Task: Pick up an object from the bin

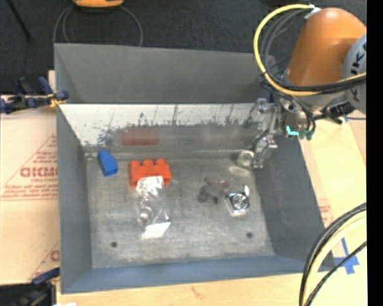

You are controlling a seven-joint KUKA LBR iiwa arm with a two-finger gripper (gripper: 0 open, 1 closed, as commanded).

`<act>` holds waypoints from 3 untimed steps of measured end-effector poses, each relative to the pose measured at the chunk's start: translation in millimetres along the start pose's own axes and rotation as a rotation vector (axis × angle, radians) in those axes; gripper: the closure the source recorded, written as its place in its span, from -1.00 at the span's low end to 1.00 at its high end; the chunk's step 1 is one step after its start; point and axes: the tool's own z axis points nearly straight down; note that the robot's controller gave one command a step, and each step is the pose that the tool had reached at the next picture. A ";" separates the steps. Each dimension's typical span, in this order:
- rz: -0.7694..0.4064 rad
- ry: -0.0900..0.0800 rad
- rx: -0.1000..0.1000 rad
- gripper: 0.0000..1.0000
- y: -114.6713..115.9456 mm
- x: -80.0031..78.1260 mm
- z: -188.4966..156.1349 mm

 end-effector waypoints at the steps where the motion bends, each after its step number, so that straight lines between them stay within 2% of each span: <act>1: 0.032 0.001 -0.003 -1.00 32.8 27.5 144.3; 2: 0.030 -0.003 0.000 1.00 31.5 25.8 140.3; 3: 0.028 -0.002 0.000 -1.00 31.4 26.3 141.0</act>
Offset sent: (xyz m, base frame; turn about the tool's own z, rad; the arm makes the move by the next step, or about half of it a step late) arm -0.0271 0.0327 -0.1426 0.0332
